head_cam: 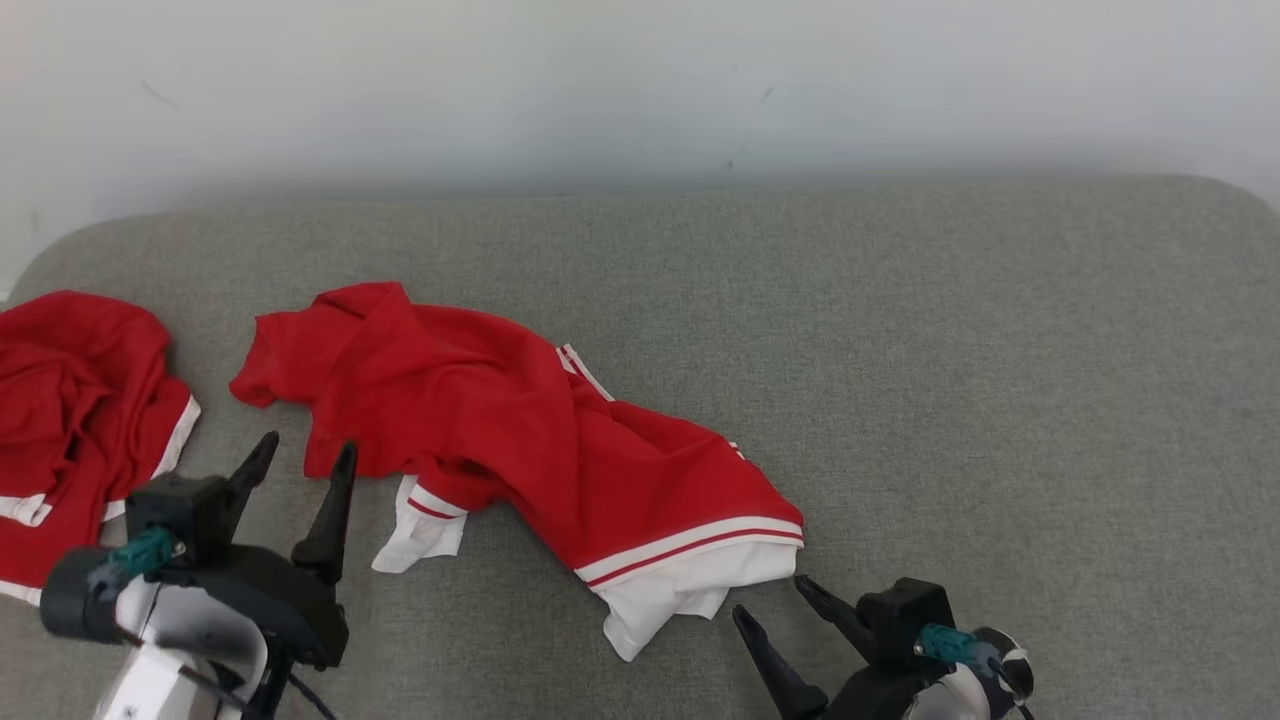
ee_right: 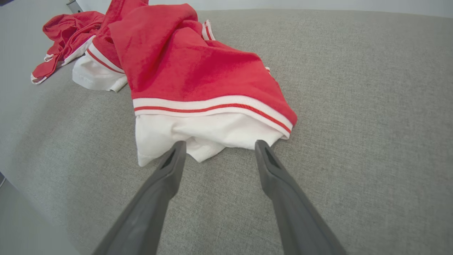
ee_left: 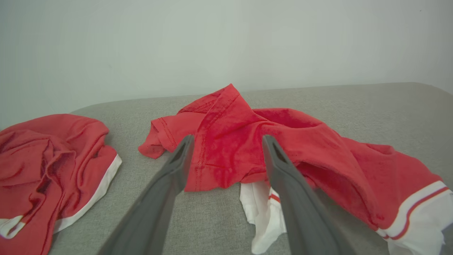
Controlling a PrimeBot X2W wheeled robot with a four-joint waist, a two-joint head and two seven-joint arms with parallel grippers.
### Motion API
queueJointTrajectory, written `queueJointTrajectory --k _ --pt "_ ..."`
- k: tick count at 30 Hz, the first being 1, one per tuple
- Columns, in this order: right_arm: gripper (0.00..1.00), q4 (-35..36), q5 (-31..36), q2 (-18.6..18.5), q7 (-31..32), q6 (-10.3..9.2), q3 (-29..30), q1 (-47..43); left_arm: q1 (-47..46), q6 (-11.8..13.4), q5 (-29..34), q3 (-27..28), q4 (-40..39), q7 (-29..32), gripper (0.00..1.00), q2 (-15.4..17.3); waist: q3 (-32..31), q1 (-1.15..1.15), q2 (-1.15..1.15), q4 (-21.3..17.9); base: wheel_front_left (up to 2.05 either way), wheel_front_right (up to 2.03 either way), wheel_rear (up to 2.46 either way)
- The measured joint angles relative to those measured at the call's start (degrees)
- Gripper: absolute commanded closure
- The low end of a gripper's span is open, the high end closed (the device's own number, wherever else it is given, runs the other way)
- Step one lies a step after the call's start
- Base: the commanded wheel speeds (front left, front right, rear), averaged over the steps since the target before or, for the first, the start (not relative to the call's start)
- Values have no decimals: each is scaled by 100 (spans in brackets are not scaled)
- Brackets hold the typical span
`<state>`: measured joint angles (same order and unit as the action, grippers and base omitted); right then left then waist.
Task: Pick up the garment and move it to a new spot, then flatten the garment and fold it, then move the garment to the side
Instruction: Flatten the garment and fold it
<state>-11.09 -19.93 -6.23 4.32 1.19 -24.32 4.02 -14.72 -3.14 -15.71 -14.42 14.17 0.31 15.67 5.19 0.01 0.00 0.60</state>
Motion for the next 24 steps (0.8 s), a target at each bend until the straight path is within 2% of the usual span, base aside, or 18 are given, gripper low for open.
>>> queueJointTrajectory --k 9,16,24 --pt "0 -8 170 63 333 73 -358 348 -832 -44 5 -35 845 490 0 -20 515 1 0 -84 0 0 0" --pt "0 -112 242 123 426 113 -495 635 -1185 -36 -24 89 1419 578 0 -30 848 1 0 -173 0 0 0" --pt "0 -218 242 142 425 118 -555 709 -1378 46 -36 146 1957 579 0 -71 892 0 0 -216 0 0 0"
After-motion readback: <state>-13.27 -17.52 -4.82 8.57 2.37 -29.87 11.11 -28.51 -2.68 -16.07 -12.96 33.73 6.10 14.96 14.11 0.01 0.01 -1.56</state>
